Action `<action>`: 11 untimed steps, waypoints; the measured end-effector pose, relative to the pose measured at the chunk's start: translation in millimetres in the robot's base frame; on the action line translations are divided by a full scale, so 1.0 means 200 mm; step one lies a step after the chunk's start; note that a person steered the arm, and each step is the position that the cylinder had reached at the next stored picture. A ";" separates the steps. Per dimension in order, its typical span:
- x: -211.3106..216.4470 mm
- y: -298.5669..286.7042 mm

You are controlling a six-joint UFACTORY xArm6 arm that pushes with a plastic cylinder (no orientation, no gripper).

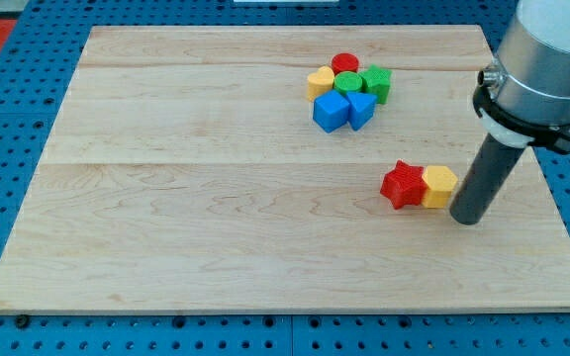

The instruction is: Push the yellow hexagon into the group of blocks

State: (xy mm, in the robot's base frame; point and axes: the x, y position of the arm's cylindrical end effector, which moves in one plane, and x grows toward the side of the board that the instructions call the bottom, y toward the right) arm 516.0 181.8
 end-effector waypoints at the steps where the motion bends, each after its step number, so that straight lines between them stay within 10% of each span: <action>1: -0.25 0.00; 11: -0.56 -0.39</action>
State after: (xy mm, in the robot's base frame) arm 404.8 104.7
